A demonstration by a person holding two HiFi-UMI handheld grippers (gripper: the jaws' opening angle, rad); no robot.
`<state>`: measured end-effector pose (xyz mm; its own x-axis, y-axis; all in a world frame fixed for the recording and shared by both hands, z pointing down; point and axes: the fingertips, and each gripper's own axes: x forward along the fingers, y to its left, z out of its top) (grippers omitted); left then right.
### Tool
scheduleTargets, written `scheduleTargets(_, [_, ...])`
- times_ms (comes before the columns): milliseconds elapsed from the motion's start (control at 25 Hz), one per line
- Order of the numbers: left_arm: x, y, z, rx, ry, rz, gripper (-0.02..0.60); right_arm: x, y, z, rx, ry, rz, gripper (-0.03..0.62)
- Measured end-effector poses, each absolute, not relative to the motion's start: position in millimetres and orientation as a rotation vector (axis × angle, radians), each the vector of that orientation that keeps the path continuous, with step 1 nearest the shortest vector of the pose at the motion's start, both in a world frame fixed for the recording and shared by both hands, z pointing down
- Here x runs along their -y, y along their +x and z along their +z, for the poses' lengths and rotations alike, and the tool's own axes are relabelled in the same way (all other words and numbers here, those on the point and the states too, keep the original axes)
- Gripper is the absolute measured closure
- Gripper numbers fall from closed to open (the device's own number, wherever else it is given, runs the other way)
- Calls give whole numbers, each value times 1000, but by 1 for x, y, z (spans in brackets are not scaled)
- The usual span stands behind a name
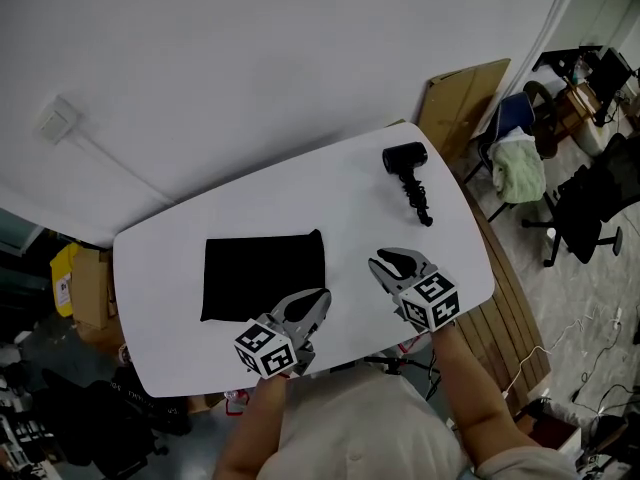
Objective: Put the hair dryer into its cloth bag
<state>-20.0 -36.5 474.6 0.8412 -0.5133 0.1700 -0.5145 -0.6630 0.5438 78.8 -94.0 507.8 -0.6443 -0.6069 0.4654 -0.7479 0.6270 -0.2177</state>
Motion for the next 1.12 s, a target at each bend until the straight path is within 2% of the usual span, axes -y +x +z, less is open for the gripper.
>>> scheduleTargets(520, [42, -9, 486, 737, 2403, 38, 572, 136, 119, 525, 2403, 1144, 522, 397])
scheduleTargets(1120, [47, -12, 496, 772, 2366, 28, 572, 187, 158, 546, 2272, 1252, 492, 355])
